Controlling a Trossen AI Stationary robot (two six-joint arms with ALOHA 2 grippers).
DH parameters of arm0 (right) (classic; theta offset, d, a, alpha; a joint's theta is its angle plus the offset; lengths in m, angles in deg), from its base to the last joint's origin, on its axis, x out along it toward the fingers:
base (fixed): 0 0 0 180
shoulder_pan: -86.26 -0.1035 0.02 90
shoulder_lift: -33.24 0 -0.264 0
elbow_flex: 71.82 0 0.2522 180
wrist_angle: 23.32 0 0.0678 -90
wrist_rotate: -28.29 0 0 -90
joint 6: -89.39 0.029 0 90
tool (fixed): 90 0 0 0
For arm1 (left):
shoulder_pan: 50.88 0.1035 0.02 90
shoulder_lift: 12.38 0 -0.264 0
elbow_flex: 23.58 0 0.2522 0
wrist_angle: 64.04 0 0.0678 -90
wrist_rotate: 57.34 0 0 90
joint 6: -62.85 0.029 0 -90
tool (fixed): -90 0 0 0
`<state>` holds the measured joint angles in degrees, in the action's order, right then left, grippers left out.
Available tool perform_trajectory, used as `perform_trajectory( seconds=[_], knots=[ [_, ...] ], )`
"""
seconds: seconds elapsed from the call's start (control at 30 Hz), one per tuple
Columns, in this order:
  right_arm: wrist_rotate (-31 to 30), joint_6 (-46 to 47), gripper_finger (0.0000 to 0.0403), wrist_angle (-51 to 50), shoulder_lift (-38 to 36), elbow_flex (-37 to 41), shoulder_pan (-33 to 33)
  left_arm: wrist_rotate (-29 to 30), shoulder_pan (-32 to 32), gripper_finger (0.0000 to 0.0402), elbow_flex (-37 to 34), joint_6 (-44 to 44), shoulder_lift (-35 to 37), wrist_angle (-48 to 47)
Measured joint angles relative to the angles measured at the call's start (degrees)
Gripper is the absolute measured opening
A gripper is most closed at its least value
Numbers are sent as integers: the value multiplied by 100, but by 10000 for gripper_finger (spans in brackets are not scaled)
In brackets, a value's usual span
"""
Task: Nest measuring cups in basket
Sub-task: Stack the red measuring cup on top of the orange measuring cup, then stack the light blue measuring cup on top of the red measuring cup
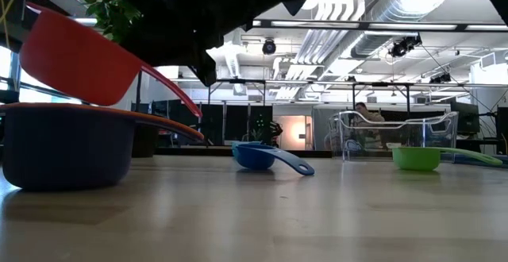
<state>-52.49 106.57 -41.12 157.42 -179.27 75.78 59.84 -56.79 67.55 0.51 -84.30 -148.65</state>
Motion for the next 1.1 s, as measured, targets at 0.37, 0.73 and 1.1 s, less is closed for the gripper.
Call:
perform_trajectory(
  seconds=[0.37,0.73,1.1],
  knots=[
    [-62,-51,41,4,0,0,0,0,0,74,0,2,0,0],
    [-198,58,98,10,0,0,36,0,0,74,0,4,0,0],
    [400,384,99,2,0,0,256,-140,-2,74,-2,166,0,-10]
  ],
)
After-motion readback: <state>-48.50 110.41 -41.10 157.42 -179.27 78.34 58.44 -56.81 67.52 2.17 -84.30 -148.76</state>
